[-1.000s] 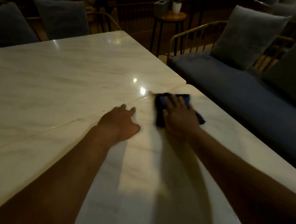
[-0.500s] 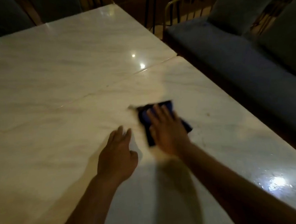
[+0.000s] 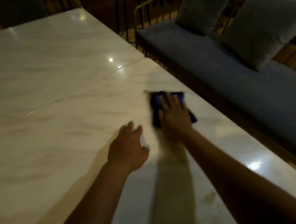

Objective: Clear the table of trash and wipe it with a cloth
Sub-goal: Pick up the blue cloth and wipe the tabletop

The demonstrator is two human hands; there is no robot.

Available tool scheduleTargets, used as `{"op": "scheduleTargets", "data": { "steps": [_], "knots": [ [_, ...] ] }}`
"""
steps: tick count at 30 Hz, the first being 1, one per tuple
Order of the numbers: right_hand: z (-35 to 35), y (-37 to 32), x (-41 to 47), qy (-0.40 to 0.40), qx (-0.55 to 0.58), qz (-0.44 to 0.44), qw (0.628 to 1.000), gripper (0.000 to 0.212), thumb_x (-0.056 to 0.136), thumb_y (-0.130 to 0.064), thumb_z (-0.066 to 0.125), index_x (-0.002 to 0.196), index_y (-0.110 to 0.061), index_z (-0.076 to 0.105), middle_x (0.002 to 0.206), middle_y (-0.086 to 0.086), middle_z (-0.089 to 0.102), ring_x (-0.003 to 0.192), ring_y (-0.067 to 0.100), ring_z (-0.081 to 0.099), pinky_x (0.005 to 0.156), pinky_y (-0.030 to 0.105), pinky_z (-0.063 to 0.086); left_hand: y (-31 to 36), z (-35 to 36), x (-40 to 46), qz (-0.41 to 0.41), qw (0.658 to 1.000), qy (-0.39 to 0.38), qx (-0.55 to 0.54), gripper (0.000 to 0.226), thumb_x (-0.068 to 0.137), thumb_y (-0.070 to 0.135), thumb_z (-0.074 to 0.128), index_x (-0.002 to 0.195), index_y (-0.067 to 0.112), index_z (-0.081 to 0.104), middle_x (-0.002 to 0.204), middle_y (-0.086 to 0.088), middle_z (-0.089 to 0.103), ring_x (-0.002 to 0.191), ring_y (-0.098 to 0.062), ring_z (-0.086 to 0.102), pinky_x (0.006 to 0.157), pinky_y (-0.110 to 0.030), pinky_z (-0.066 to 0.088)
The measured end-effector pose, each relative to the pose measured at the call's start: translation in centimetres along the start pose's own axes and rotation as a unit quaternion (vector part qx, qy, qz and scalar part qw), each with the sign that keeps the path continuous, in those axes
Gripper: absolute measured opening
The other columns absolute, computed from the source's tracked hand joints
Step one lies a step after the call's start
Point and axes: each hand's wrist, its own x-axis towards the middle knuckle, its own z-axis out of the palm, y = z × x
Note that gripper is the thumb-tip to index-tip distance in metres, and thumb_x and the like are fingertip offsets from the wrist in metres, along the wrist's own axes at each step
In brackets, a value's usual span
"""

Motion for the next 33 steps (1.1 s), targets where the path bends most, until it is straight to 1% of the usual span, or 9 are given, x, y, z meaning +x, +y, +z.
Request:
{"op": "scheduleTargets", "data": {
  "steps": [4, 8, 13, 20, 24, 27, 28, 31, 33],
  "knots": [
    [-0.5, 0.5, -2.5, -0.070, -0.004, -0.112, 0.991, 0.056, 0.103, -0.046, 0.019, 0.157, -0.032, 0.007, 0.165, -0.002, 0.000, 0.152, 0.022, -0.002, 0.120, 0.048, 0.002, 1.9, 0.7, -0.7, 0.020, 1.000, 0.008, 0.017, 0.075, 0.095, 0.038, 0.051, 0.159, 0.031, 0.014, 0.167, 0.006, -0.002, 0.153, -0.017, -0.001, 0.118, -0.034, 0.024],
    [-1.8, 5.9, 4.0, -0.021, -0.018, 0.038, 0.999, 0.056, 0.105, -0.040, 0.024, 0.157, -0.025, 0.012, 0.165, 0.004, 0.007, 0.151, 0.026, 0.005, 0.120, 0.050, 0.005, 1.7, 0.7, -0.3, 0.027, 0.999, -0.001, 0.034, 0.075, 0.094, 0.039, 0.050, 0.159, 0.032, 0.013, 0.167, 0.006, -0.002, 0.153, -0.017, 0.000, 0.117, -0.035, 0.025],
    [-2.0, 7.8, 2.3, -0.010, 0.012, 0.175, 0.984, 0.057, 0.104, -0.039, 0.022, 0.157, -0.021, 0.010, 0.164, 0.009, 0.008, 0.151, 0.029, 0.004, 0.121, 0.051, 0.001, 1.7, 1.3, -0.9, 0.034, 0.999, 0.004, 0.041, 0.072, 0.096, 0.037, 0.047, 0.159, 0.032, 0.014, 0.167, 0.006, -0.001, 0.153, -0.018, 0.000, 0.117, -0.036, 0.026],
    [-0.7, 1.5, -13.0, -0.045, 0.023, -0.106, 0.993, 0.059, 0.099, -0.045, 0.022, 0.155, -0.028, 0.022, 0.163, 0.005, 0.016, 0.151, 0.028, 0.011, 0.120, 0.053, 0.011, 2.0, 2.4, -4.6, 0.057, 0.998, 0.002, 0.008, 0.068, 0.096, 0.030, 0.051, 0.158, 0.025, 0.023, 0.167, 0.006, 0.009, 0.153, -0.015, 0.007, 0.116, -0.034, 0.028],
    [-0.8, 2.0, -19.6, -0.083, 0.022, -0.183, 0.979, 0.055, 0.101, -0.043, 0.027, 0.155, -0.033, 0.020, 0.164, -0.002, 0.015, 0.152, 0.023, 0.008, 0.121, 0.045, 0.003, 1.5, 4.7, -9.3, 0.071, 0.996, 0.046, -0.009, 0.062, 0.093, 0.019, 0.053, 0.152, 0.014, 0.038, 0.163, -0.002, 0.026, 0.151, -0.021, 0.020, 0.113, -0.038, 0.037],
    [-1.7, 7.7, -16.3, -0.022, -0.028, -0.094, 0.995, 0.053, 0.097, -0.038, 0.034, 0.149, -0.026, 0.039, 0.156, 0.007, 0.037, 0.142, 0.033, 0.036, 0.111, 0.052, 0.031, 2.0, 5.3, -10.2, 0.060, 0.998, 0.017, 0.014, 0.066, 0.098, 0.024, 0.043, 0.159, 0.020, 0.016, 0.167, 0.000, 0.004, 0.154, -0.019, 0.004, 0.121, -0.032, 0.018],
    [-2.3, 9.9, -14.4, -0.006, -0.035, -0.034, 0.999, 0.053, 0.098, -0.036, 0.033, 0.150, -0.025, 0.037, 0.157, 0.009, 0.034, 0.142, 0.034, 0.035, 0.111, 0.054, 0.031, 2.2, 5.1, -10.1, 0.055, 0.998, 0.009, 0.020, 0.068, 0.099, 0.026, 0.042, 0.159, 0.022, 0.011, 0.167, 0.001, -0.001, 0.154, -0.018, 0.000, 0.121, -0.029, 0.013],
    [-4.1, 13.3, -10.3, -0.047, -0.026, 0.146, 0.988, 0.054, 0.105, -0.039, 0.024, 0.157, -0.028, 0.012, 0.165, 0.005, 0.007, 0.151, 0.028, 0.006, 0.121, 0.053, 0.007, 2.2, 4.8, -9.9, 0.059, 0.998, 0.006, 0.033, 0.069, 0.099, 0.029, 0.043, 0.160, 0.022, 0.011, 0.167, 0.003, -0.001, 0.153, -0.017, 0.000, 0.120, -0.029, 0.016],
    [-3.8, 11.7, -9.6, -0.035, -0.009, 0.186, 0.982, 0.056, 0.104, -0.039, 0.026, 0.157, -0.027, 0.010, 0.165, 0.006, 0.004, 0.151, 0.029, 0.003, 0.120, 0.053, 0.002, 1.9, 4.9, -10.5, 0.061, 0.998, -0.004, 0.030, 0.068, 0.099, 0.029, 0.044, 0.160, 0.024, 0.012, 0.167, 0.005, 0.000, 0.153, -0.016, 0.001, 0.120, -0.030, 0.018]
  ]
}}
